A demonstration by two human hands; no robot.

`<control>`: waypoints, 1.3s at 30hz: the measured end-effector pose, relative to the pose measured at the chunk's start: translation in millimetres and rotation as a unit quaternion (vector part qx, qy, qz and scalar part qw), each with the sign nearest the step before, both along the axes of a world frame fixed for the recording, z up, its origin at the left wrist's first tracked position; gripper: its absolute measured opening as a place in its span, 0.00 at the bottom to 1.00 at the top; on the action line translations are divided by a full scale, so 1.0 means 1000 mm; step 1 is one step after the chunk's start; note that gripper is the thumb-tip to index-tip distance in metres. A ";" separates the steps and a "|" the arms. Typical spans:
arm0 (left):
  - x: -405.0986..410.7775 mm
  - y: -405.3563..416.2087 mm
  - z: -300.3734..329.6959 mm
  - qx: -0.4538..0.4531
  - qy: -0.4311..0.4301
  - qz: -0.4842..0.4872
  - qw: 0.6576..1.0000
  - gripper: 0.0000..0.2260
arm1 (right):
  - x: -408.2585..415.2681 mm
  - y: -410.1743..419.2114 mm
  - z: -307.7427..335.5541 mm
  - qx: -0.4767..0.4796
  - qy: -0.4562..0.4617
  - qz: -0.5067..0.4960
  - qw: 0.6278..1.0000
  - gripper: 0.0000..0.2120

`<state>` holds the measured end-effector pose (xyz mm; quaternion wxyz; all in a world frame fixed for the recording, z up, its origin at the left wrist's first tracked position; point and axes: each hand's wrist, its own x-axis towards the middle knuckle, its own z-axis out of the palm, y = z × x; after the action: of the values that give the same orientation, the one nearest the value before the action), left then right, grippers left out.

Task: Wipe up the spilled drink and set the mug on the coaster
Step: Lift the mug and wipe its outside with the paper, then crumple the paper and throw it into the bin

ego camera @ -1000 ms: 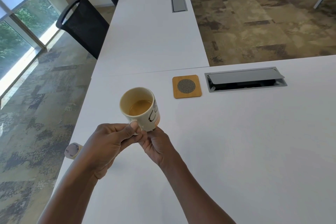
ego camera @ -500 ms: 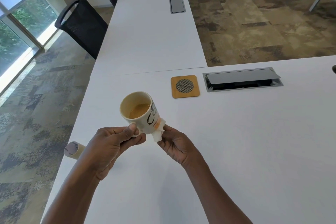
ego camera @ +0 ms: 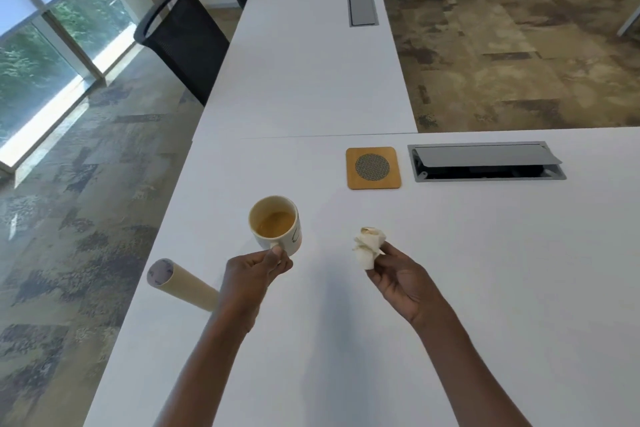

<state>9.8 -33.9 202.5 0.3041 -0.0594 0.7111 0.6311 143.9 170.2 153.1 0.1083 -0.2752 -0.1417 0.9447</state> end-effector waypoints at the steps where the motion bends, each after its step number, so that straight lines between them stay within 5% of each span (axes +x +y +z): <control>1: -0.004 0.001 -0.010 -0.006 0.001 0.012 1.000 0.08 | 0.003 -0.001 -0.002 0.006 -0.009 0.005 1.000 0.21; 17: -0.084 0.015 -0.119 -0.031 0.009 0.120 0.992 0.09 | 0.021 -0.001 -0.023 0.060 -0.084 0.063 0.993 0.19; 39: -0.107 0.012 -0.157 0.008 -0.007 0.145 0.989 0.09 | 0.009 -0.003 -0.017 0.066 -0.092 0.055 0.992 0.21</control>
<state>-96.7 -21.8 45.8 0.2146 -0.1636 0.6876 0.6741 152.9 167.0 136.0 0.0611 -0.3449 -0.2282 0.9084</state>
